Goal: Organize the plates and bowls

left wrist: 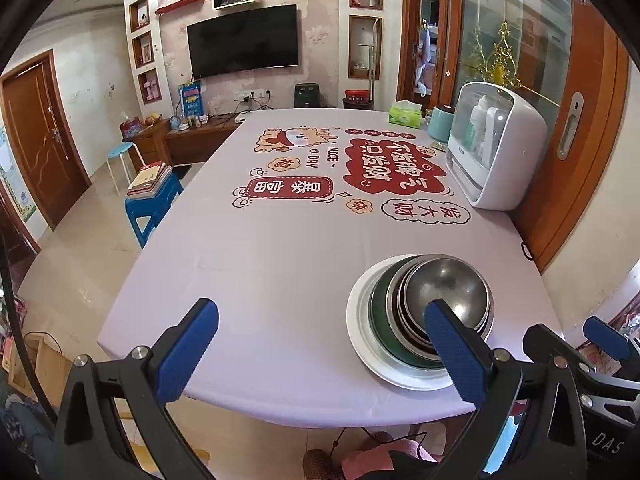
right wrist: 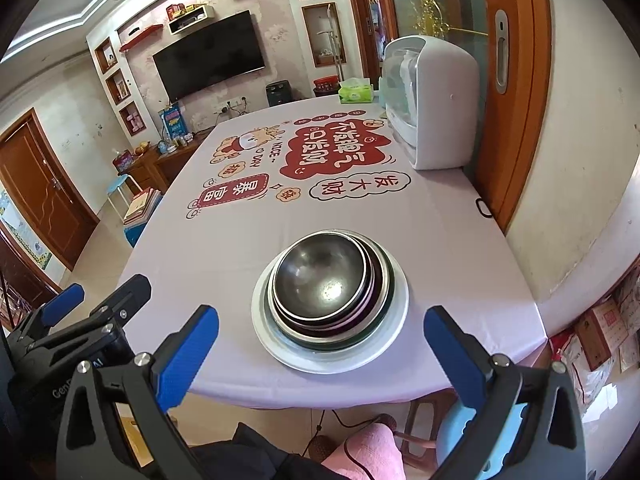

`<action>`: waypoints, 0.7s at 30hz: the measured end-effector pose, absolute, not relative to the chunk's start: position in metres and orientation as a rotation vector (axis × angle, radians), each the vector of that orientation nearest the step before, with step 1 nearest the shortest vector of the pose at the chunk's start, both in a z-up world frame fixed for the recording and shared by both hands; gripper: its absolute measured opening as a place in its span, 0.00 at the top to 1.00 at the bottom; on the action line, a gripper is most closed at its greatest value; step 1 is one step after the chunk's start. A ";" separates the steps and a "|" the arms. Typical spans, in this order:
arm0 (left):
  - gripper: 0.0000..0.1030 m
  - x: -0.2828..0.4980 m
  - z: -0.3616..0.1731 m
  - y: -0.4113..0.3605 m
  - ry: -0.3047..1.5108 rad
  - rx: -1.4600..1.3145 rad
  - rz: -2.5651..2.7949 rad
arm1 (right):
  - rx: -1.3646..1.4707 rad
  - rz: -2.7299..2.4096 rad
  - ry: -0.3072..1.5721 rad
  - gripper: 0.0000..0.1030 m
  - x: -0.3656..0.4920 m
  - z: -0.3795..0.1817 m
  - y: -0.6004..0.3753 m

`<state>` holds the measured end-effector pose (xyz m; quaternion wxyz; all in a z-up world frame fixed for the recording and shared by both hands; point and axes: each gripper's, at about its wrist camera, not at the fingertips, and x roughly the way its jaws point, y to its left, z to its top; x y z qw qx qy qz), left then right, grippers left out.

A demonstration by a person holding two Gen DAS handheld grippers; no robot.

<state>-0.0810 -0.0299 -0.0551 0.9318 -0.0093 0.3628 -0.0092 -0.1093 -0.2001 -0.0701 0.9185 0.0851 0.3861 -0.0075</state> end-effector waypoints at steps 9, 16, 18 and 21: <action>0.01 -0.079 -0.056 -0.032 0.742 -0.013 -0.036 | 0.187 -0.031 0.792 0.00 -0.111 -0.072 -0.202; 0.01 -0.076 -0.056 -0.031 0.741 -0.016 -0.050 | 0.191 -0.036 0.790 0.00 -0.109 -0.071 -0.202; 0.01 -0.075 -0.055 -0.031 0.739 -0.017 -0.055 | 0.194 -0.039 0.789 0.00 -0.109 -0.071 -0.203; 0.01 -0.074 -0.055 -0.031 0.738 -0.016 -0.056 | 0.196 -0.039 0.790 0.00 -0.108 -0.071 -0.203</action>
